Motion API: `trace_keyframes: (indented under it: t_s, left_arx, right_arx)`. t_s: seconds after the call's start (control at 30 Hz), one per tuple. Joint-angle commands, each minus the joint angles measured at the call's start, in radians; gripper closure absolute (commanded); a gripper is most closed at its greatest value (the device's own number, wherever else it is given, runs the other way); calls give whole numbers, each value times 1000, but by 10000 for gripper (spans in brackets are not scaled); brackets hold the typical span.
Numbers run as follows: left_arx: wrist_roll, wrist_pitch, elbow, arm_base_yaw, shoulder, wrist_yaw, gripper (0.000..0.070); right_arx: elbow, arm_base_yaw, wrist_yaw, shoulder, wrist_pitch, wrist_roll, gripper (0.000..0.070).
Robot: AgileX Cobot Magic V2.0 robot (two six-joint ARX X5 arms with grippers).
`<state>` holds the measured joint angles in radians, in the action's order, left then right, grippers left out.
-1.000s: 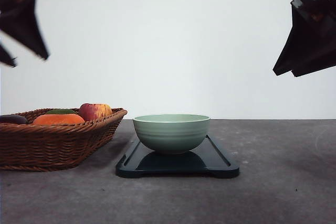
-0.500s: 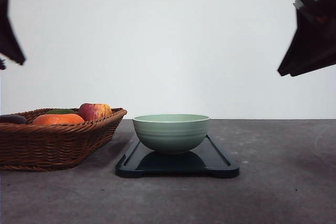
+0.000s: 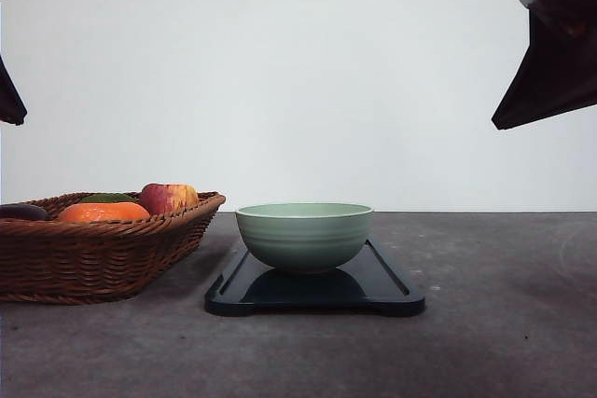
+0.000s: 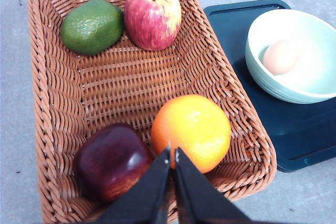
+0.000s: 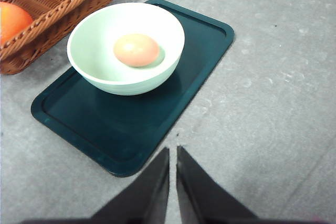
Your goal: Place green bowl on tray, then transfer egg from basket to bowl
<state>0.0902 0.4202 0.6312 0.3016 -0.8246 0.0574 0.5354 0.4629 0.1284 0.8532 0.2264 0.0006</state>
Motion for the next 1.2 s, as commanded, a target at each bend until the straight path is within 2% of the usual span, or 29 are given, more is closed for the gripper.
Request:
trace_keyframes:
  t_s: [0.0,0.03,0.17,0.37,0.5,0.63,0.77,0.9,1.17]
  left_arx:
    - [1,-10,9,3,-7,4,700]
    - [1,-9,9,3,-5,4,700]
    - [-78,-33,-12,-46,35,4,700]
    - [-74,-185,-202,-137,207,3,700]
    - [-42,-244,-349,-194,383,2,700]
    - [29,-243,-460,-256,558,2,700]
    - [55,-241,-540,-294,686,2,700]
    - [58,-241,-595,-312,768,-11,700]
    - [57,-234,-618,-315,821,-67,700]
  right_arx:
    - [5,6,2,6,-12,-5,685]
    - [5,6,2,6,-13,-5,685]
    - [5,6,2,6,-14,-5,685]
    - [5,6,2,6,-14,-5,685]
    - [5,6,2,6,-14,-5,685]
    - [5,6,2,6,-14,-5,685]
    - [5,6,2,6,-14,-5,685]
    - [5,6,2,6,-14,-5,685]
    - [5,6,2,6,-15,-5,685]
